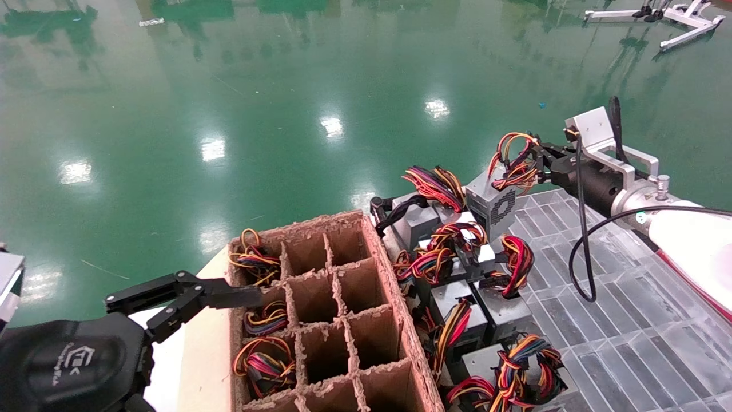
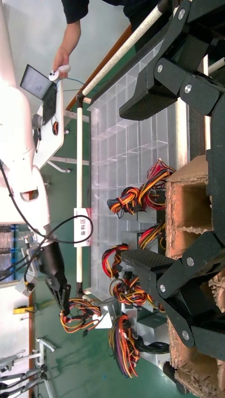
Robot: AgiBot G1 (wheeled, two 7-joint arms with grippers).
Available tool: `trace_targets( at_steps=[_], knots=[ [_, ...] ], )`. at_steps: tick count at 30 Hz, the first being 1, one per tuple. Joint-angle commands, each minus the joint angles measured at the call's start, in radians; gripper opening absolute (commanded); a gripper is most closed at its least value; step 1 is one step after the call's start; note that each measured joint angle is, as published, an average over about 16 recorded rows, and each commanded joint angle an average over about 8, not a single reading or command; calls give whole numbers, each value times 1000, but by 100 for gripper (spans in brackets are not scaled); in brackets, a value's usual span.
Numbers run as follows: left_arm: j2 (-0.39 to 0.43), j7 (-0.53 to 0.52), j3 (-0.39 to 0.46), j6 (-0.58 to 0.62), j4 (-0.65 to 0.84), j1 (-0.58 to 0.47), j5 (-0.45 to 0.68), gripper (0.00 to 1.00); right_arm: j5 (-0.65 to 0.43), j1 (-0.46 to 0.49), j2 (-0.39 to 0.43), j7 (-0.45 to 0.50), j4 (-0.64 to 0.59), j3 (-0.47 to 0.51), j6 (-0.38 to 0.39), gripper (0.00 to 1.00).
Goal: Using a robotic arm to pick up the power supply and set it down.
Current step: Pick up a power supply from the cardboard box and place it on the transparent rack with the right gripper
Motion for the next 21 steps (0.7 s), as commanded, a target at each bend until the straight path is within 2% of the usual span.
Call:
trace_targets(
  at_steps=[1,21],
  knots=[
    [0,0,0,0,0,0,0,100,-12,6,3,4,1,-8,-5,0],
    [0,0,0,0,0,0,0,100,-148,42,51,80,-1,-101,-140,0]
  ],
)
